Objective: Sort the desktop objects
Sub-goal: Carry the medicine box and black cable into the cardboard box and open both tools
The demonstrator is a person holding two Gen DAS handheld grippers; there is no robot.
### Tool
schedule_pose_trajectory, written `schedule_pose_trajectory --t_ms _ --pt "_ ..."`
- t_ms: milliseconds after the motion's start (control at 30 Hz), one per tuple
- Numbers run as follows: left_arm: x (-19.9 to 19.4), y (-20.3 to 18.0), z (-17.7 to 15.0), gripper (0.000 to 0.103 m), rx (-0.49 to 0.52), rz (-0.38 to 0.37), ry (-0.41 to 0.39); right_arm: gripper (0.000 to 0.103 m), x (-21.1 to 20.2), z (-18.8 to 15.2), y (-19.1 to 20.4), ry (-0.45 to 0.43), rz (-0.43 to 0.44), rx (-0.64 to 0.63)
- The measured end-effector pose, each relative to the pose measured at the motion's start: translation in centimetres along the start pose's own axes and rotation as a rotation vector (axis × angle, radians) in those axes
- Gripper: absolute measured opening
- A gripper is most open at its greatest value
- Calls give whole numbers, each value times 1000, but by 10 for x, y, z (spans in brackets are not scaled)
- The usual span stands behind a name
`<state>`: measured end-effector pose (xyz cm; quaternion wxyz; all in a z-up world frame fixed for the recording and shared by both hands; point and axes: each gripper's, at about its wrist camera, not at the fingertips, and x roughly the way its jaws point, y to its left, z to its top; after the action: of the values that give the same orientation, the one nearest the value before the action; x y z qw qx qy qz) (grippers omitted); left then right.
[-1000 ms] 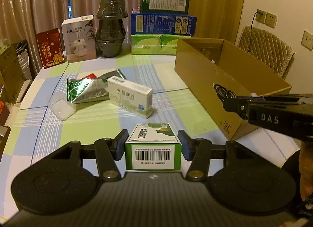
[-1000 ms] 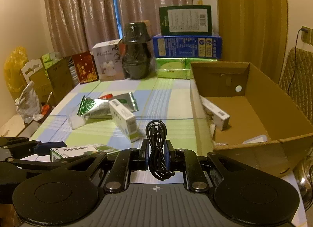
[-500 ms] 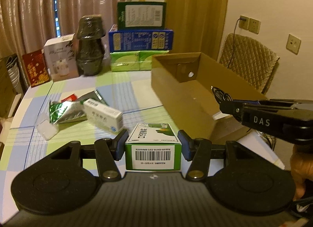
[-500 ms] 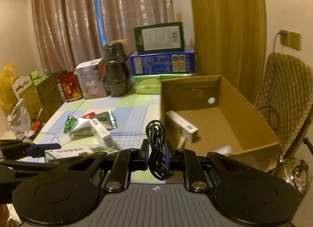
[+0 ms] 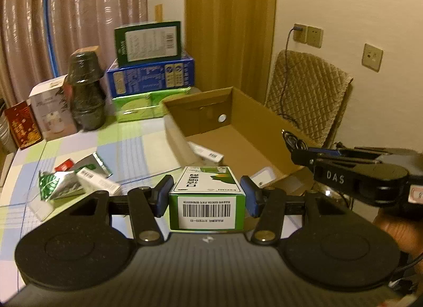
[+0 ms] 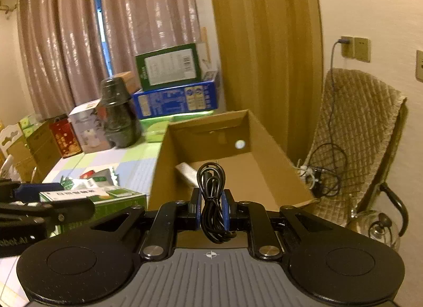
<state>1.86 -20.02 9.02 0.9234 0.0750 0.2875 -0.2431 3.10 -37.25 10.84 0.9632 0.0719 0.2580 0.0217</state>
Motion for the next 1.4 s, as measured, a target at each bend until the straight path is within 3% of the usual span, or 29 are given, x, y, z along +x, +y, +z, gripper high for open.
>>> schedule_pose_trajectory --t_ms 667,1400 --pt "35 -38 37 50 30 -66 -23 12 16 5 -42 13 -59 0" --pt "107 -33 38 51 9 -94 25 12 62 17 -55 49 -76 -24"
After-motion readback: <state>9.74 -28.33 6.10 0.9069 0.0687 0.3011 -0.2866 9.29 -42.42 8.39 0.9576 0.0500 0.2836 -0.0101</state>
